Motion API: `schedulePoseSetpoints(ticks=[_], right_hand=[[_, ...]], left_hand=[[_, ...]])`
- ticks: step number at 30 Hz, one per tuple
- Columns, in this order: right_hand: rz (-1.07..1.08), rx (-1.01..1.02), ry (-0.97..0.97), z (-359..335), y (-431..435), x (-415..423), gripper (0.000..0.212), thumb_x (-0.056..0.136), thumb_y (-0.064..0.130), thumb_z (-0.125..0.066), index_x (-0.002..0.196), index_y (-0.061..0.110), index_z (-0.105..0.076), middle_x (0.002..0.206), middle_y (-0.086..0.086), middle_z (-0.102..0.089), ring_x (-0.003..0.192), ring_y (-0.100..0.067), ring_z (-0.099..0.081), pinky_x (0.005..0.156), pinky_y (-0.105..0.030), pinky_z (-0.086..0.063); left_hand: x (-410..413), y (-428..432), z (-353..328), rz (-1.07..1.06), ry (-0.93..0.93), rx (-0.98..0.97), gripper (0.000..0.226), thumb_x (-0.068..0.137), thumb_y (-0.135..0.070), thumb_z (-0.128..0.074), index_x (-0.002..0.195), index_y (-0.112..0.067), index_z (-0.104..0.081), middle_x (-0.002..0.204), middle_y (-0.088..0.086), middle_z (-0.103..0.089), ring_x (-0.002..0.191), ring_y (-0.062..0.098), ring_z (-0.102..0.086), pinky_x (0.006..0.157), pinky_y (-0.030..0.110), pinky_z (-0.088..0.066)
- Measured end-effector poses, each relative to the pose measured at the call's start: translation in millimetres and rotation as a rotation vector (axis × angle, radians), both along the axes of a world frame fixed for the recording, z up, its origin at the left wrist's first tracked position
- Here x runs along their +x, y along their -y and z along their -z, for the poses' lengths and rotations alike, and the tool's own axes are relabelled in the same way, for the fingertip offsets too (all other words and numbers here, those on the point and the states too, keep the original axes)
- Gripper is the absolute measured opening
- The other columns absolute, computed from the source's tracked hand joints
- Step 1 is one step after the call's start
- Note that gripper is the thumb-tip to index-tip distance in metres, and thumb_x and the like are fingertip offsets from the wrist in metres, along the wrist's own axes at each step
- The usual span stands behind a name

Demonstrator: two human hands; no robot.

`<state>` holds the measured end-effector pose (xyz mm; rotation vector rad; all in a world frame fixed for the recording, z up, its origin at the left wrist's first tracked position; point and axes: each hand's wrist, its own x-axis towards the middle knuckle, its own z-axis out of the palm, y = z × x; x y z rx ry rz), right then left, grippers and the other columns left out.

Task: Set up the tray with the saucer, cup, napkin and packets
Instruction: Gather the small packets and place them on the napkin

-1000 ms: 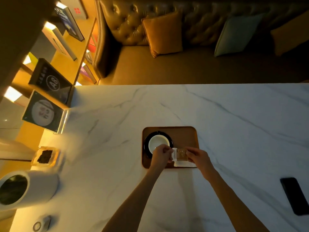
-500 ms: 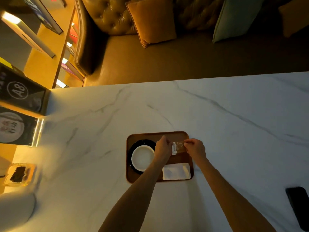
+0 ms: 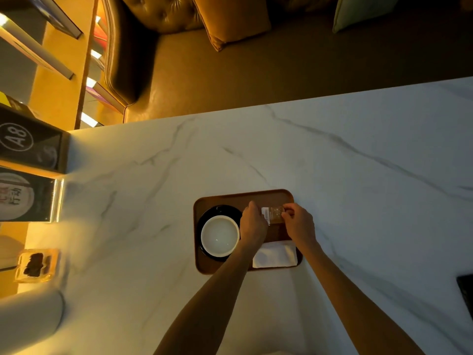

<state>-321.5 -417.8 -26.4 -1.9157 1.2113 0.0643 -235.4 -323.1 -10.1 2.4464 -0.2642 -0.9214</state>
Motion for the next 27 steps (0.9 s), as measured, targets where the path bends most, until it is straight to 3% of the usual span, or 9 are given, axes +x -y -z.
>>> schedulePoseSetpoints(ticks=[3,6,8,12,18,23,27], right_hand=[[-0.009,-0.018,-0.004,-0.1,-7.5,-4.5,0.029,0.094,0.009,-0.051,0.122,0.005,-0.061,0.118,-0.016,-0.066,0.109,-0.029,-0.061,0.091,-0.035,-0.05],[-0.024,0.008,-0.013,1.6,-12.0,-6.8,0.034,0.095,0.006,-0.048,0.128,0.005,-0.057,0.122,-0.018,-0.063,0.113,-0.031,-0.059,0.094,-0.034,-0.048],[-0.036,0.033,-0.021,2.0,-13.5,-7.6,0.036,0.095,0.005,-0.046,0.131,0.006,-0.054,0.124,-0.018,-0.061,0.115,-0.031,-0.058,0.095,-0.033,-0.047],[-0.067,0.073,-0.023,1.6,-13.7,-8.3,0.042,0.094,0.002,-0.043,0.135,0.008,-0.05,0.129,-0.018,-0.058,0.119,-0.03,-0.055,0.1,-0.035,-0.046],[-0.126,0.122,-0.029,1.9,-13.8,-8.3,0.043,0.097,0.006,-0.043,0.14,0.006,-0.044,0.133,-0.019,-0.054,0.122,-0.03,-0.053,0.104,-0.039,-0.047],[-0.158,0.181,-0.034,0.9,-14.4,-8.9,0.05,0.095,0.003,-0.045,0.144,0.006,-0.037,0.137,-0.019,-0.048,0.128,-0.031,-0.048,0.108,-0.041,-0.043],[-0.192,0.212,-0.054,-0.1,-13.3,-10.1,0.056,0.093,0.002,-0.048,0.147,0.006,-0.031,0.14,-0.02,-0.042,0.13,-0.03,-0.044,0.11,-0.038,-0.04]], left_hand=[[-7.7,-2.2,-3.2,-0.049,-0.027,0.012,0.008,0.09,-0.008,-0.055,0.097,-0.005,-0.054,0.098,0.012,-0.06,0.087,0.027,-0.062,0.067,0.036,-0.054],[-12.3,-4.1,-5.7,-0.06,-0.072,-0.01,0.012,0.089,-0.003,-0.051,0.099,-0.001,-0.057,0.096,0.011,-0.059,0.082,0.021,-0.056,0.055,0.021,-0.039],[-12.8,-5.5,-8.1,-0.076,-0.094,-0.026,0.014,0.089,-0.002,-0.05,0.101,-0.001,-0.058,0.095,0.01,-0.059,0.081,0.018,-0.054,0.052,0.018,-0.034],[-9.8,-6.5,-10.1,-0.093,-0.14,-0.024,0.021,0.088,-0.003,-0.052,0.108,-0.001,-0.06,0.108,0.014,-0.065,0.094,0.024,-0.062,0.054,0.018,-0.037],[-11.1,-5.7,-10.2,-0.092,-0.138,-0.009,0.028,0.088,-0.004,-0.056,0.116,-0.003,-0.06,0.112,0.013,-0.066,0.101,0.025,-0.064,0.07,0.027,-0.049],[-13.9,-7.5,-7.5,-0.082,-0.111,-0.041,0.022,0.088,-0.006,-0.058,0.109,-0.004,-0.065,0.098,0.008,-0.067,0.084,0.015,-0.059,0.055,0.014,-0.041],[-13.7,-7.9,-5.2,-0.023,-0.104,-0.036,0.024,0.088,-0.005,-0.056,0.109,-0.002,-0.068,0.107,0.014,-0.07,0.098,0.025,-0.067,0.074,0.027,-0.055]])
